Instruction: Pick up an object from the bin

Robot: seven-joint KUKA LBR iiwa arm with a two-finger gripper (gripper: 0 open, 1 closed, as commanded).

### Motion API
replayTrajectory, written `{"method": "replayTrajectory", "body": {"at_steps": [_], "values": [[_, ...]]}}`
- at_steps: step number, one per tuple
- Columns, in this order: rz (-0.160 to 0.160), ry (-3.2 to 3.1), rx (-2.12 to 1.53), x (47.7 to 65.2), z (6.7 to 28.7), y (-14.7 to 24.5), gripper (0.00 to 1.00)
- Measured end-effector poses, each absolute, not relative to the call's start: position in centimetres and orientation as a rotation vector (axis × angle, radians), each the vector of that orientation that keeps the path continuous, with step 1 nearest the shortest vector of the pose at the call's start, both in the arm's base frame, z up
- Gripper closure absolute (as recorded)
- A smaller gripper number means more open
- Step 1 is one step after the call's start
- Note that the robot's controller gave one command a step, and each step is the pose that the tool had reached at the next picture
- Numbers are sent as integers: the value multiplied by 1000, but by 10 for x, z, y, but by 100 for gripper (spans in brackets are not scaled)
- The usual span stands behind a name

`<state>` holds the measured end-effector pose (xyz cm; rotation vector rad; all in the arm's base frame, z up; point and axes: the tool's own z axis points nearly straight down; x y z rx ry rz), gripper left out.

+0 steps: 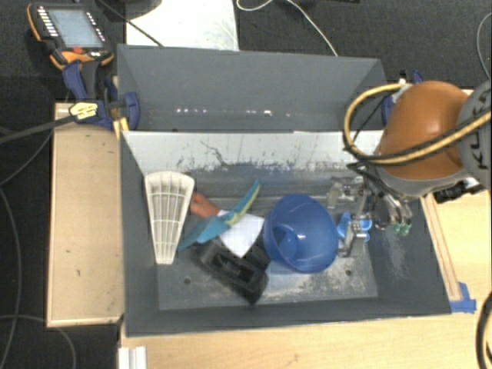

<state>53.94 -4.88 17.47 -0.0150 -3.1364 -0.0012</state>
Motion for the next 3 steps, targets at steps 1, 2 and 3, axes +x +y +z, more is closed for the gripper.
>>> {"method": "replayTrajectory", "body": {"at_steps": [1, 2, 3], "values": [[0, -3145, -11, 541, 179, -49, 0], [2, -3135, 235, 578, 71, -137, 0], [0, -3136, 255, 574, 71, -139, 0]]}}
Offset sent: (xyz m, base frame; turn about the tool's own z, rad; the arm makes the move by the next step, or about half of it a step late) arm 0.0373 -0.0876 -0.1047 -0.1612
